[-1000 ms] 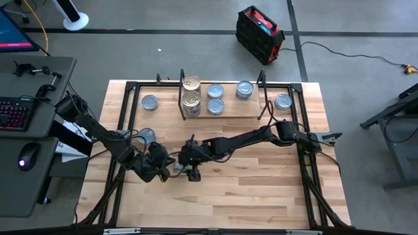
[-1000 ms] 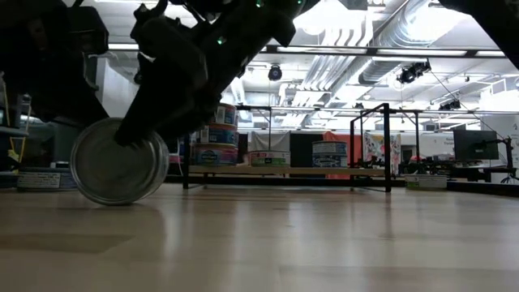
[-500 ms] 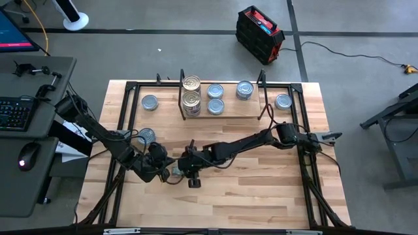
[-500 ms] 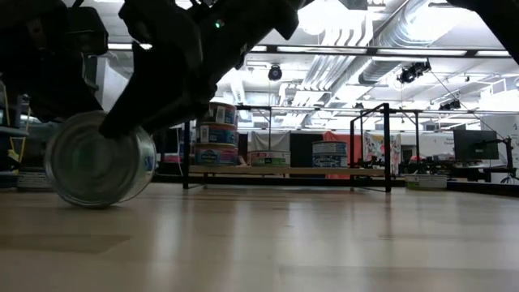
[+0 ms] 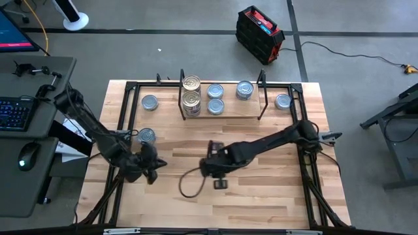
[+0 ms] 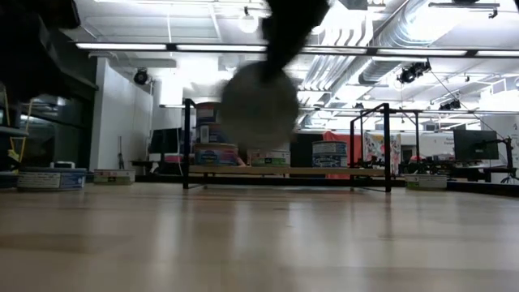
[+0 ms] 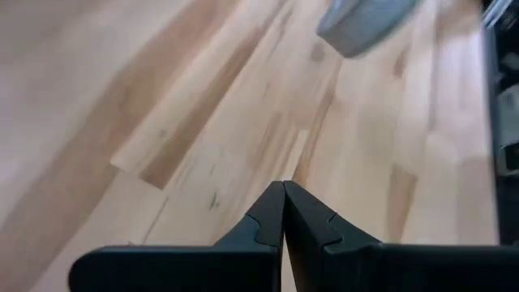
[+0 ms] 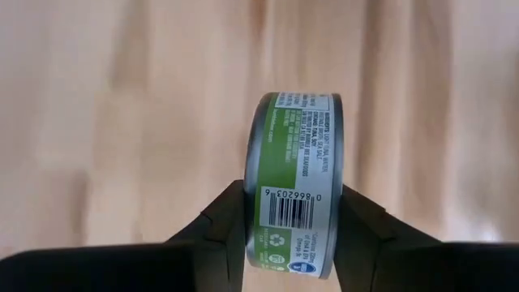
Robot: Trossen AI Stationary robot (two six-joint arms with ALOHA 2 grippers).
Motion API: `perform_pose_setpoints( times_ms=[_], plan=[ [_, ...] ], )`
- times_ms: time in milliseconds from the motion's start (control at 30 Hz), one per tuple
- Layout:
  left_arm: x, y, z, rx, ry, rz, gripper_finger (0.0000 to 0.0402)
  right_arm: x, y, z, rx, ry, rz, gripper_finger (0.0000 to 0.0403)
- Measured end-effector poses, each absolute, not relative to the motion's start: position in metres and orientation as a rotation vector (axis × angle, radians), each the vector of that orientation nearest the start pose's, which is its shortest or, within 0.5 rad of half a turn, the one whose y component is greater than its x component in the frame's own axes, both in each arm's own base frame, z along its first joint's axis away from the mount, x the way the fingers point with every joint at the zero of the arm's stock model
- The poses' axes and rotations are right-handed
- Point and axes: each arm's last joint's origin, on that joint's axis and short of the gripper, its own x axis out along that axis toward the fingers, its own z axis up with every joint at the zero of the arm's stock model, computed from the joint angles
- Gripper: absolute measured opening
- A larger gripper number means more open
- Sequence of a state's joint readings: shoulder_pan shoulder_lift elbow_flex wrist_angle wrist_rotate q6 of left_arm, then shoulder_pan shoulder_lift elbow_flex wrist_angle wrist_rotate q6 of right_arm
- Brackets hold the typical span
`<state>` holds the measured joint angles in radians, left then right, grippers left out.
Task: Stack canned seafood by type on shelf
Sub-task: Stack the green white tuna can on top of the other green white tuna can on the shelf
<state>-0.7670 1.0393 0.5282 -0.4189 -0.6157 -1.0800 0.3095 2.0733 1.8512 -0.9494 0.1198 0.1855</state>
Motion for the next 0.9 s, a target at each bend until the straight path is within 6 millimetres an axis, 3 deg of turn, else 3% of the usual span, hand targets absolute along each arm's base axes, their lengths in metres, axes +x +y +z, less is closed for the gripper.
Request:
perform_pose_setpoints(
  times_ms=[233,533,733,900],
  plan=[
    [0.124,-0.115,0.203,-0.464,0.566,0.263,0.0,0.378,0.139,0.271,-0.131,1.306,-0.033,0.0112],
    [0.115,-0.122,0.205,-0.437,0.574,0.194,0.0,0.361,0.136,0.293,0.003,1.28,-0.163,0.0112],
    [0.105,-0.131,0.205,-0.441,0.595,0.123,0.0,0.367,0.138,0.3,0.135,1.21,-0.129,0.0112],
    [0.095,-0.139,0.205,-0.445,0.614,0.057,0.0,0.372,0.126,0.301,0.189,1.214,-0.124,0.0112]
  ],
)
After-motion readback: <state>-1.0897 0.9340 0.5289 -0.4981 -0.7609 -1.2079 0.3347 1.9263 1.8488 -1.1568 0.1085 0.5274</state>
